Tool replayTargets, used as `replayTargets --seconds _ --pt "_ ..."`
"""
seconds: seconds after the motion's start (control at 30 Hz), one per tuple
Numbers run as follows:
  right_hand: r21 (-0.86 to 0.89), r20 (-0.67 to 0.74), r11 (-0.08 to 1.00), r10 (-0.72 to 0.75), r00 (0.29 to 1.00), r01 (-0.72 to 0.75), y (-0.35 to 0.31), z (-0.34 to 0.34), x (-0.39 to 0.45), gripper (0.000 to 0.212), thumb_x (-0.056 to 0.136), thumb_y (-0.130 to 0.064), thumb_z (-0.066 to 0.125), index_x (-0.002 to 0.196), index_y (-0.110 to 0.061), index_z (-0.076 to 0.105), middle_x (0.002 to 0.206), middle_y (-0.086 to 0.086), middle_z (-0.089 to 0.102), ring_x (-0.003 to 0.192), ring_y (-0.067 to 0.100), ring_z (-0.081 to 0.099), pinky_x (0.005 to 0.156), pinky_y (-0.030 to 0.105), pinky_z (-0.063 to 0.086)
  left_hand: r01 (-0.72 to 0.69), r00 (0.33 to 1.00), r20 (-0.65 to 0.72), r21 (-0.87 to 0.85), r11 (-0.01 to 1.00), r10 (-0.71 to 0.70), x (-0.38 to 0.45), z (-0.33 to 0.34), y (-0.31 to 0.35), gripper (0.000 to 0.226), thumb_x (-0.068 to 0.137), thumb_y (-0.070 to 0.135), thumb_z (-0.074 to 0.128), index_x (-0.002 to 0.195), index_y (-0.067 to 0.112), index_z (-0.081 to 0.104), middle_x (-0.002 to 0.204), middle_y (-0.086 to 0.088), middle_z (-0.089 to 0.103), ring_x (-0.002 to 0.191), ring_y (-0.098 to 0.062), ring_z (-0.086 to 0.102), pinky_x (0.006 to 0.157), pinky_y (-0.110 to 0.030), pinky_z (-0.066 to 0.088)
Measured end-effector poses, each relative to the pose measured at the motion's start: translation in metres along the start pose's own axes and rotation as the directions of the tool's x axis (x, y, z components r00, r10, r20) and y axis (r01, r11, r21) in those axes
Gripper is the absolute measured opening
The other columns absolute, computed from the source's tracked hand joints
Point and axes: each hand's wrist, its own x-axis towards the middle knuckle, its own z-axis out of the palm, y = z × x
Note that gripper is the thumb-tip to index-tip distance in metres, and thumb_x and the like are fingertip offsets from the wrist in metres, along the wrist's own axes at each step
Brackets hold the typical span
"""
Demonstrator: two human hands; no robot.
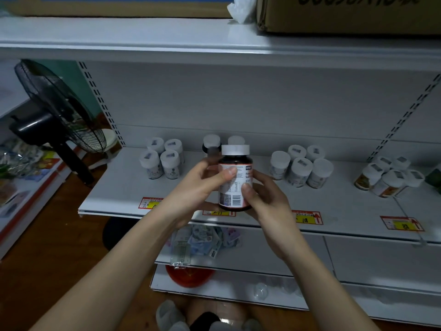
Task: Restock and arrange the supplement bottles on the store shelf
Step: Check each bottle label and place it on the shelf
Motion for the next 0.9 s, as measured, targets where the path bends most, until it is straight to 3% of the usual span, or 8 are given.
replayTargets --seconds 0.1,0.2,0.27,0.37,0.57,0.63,0.73,0.9 --pt "-0.005 0.061 1.0 -0.001 0.998 0.001 -0.004 -0.001 0.0 0.053 0.083 -0.041 0.067 0.131 -0.024 0.057 0.115 0.002 0.073 0.107 0.017 0.07 0.097 0.042 0.055 -0.039 0.999 -0.011 0.017 0.999 0.039 -0.002 -0.004 0.001 0.044 0.076 0.036 0.072 0.118 0.029 0.058 0.118 -0.001 0.067 0.107 -0.014 0.068 0.069 -0.041 0.062" --pt "-0.067 0.089 0.995 -0.07 0.994 0.076 -0.013 -0.004 0.004 0.044 0.083 -0.022 0.074 0.122 -0.032 0.057 0.117 -0.006 0.071 0.111 0.006 0.066 0.092 0.027 0.054 -0.122 0.993 -0.002 0.015 0.992 0.122 0.001 -0.008 0.0 0.053 0.07 0.035 0.081 0.116 0.033 0.057 0.12 0.002 0.067 0.112 -0.015 0.067 0.084 -0.046 0.06" --pt "-0.1 0.088 0.986 -0.122 0.989 0.13 -0.02 -0.007 0.009 0.051 0.081 -0.006 0.077 0.121 -0.032 0.056 0.118 -0.012 0.069 0.113 0.001 0.063 0.09 0.022 0.054 -0.2 0.979 0.047 0.026 0.979 0.199 0.003 -0.01 0.002 0.058 0.07 0.024 0.089 0.116 0.034 0.055 0.118 0.011 0.069 0.112 -0.008 0.065 0.086 -0.036 0.059" --pt "-0.148 0.11 0.969 -0.183 0.977 0.198 -0.032 -0.01 0.015 0.06 0.076 -0.003 0.082 0.118 -0.036 0.055 0.116 -0.022 0.066 0.115 -0.003 0.059 0.09 0.017 0.052 -0.332 0.941 0.092 0.074 0.94 0.325 0.005 -0.013 0.013 0.063 0.066 0.004 0.08 0.119 0.026 0.054 0.115 0.02 0.069 0.113 0.0 0.061 0.088 -0.017 0.05" --pt "-0.173 0.129 0.923 -0.324 0.937 0.343 -0.046 -0.016 0.019 0.074 0.067 0.016 0.081 0.113 -0.035 0.054 0.118 -0.02 0.063 0.123 0.009 0.056 0.099 0.023 0.048 -0.499 0.866 0.157 0.216 0.839 0.475 -0.002 -0.012 0.028 0.073 0.054 -0.01 0.088 0.108 0.029 0.056 0.107 0.021 0.067 0.111 -0.002 0.062 0.09 -0.015 0.047" --pt "-0.177 0.141 0.912 -0.349 0.926 0.371 -0.049 -0.017 0.017 0.074 0.066 0.016 0.081 0.115 -0.032 0.054 0.12 -0.014 0.063 0.123 0.011 0.056 0.1 0.023 0.047 -0.532 0.847 0.161 0.26 0.806 0.507 -0.005 -0.009 0.032 0.073 0.054 -0.008 0.09 0.109 0.026 0.056 0.11 0.015 0.068 0.113 -0.006 0.062 0.093 -0.017 0.047" --pt "-0.183 0.152 0.9 -0.372 0.916 0.396 -0.053 -0.017 0.015 0.073 0.067 0.015 0.082 0.115 -0.031 0.053 0.121 -0.013 0.062 0.122 0.008 0.056 0.097 0.017 0.046 -0.568 0.823 0.164 0.271 0.777 0.544 -0.008 -0.009 0.035 0.07 0.052 0.009 0.092 0.107 0.037 0.059 0.118 0.004 0.066 0.12 -0.014 0.06 0.101 -0.029 0.049" --pt "-0.171 0.156 0.901 -0.373 0.914 0.397 -0.053 -0.014 0.015 0.074 0.067 0.015 0.081 0.114 -0.035 0.053 0.117 -0.022 0.062 0.122 0.006 0.056 0.1 0.02 0.047 -0.562 0.827 0.148 0.27 0.782 0.543 -0.011 -0.01 0.038 0.067 0.051 0.019 0.091 0.104 0.045 0.059 0.114 0.014 0.066 0.118 -0.01 0.06 0.098 -0.026 0.05"
